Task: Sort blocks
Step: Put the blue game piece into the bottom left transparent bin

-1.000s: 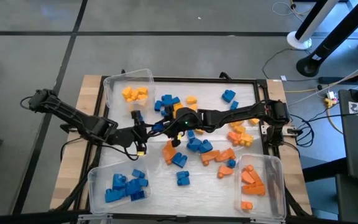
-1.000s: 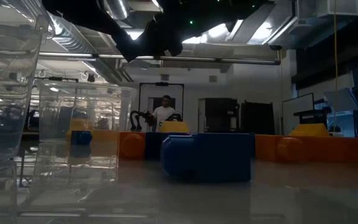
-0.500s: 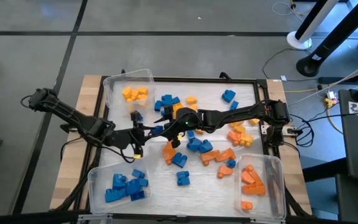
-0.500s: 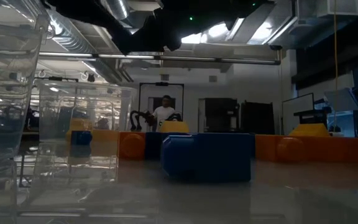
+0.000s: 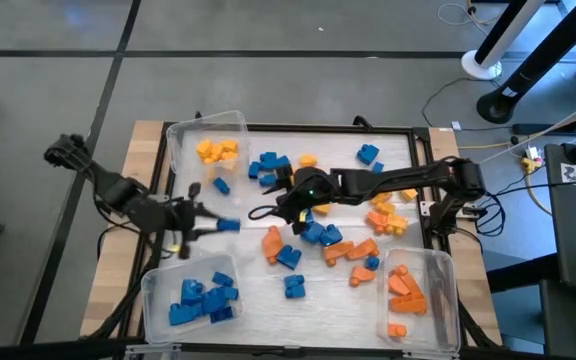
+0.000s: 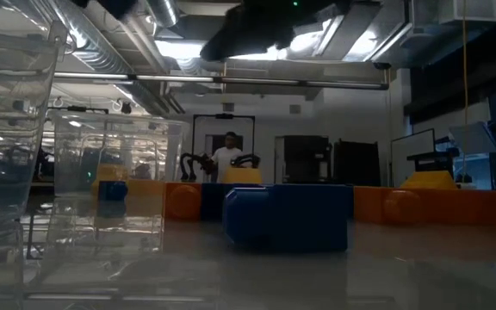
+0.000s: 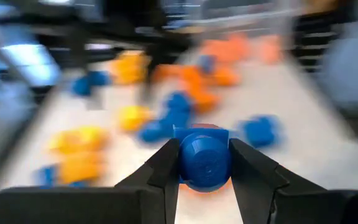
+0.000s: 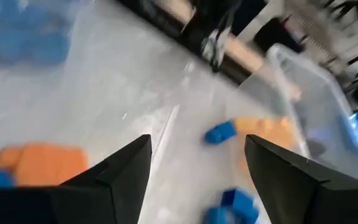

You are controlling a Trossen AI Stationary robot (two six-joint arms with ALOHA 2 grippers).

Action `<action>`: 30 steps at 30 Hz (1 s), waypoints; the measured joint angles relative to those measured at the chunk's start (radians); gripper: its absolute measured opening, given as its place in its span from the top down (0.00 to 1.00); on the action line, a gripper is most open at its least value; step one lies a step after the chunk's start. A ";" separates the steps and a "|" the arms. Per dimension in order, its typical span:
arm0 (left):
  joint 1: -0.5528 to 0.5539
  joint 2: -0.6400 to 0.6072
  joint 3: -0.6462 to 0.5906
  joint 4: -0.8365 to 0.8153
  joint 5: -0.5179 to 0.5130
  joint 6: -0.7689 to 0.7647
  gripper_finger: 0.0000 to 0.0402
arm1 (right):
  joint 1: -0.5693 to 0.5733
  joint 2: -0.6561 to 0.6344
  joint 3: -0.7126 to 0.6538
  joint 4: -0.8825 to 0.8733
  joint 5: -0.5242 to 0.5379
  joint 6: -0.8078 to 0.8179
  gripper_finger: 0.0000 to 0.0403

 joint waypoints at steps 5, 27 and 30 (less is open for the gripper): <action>-0.070 -0.013 0.000 0.001 0.333 -0.043 0.74 | 0.000 -0.002 0.000 -0.092 0.000 0.038 0.36; -0.128 0.250 0.000 -0.002 0.412 -0.148 0.50 | 0.000 -0.001 0.000 -0.086 -0.018 0.162 0.36; -0.128 0.263 0.000 -0.003 0.412 -0.148 0.48 | 0.001 -0.001 0.000 -0.122 -0.106 0.201 0.36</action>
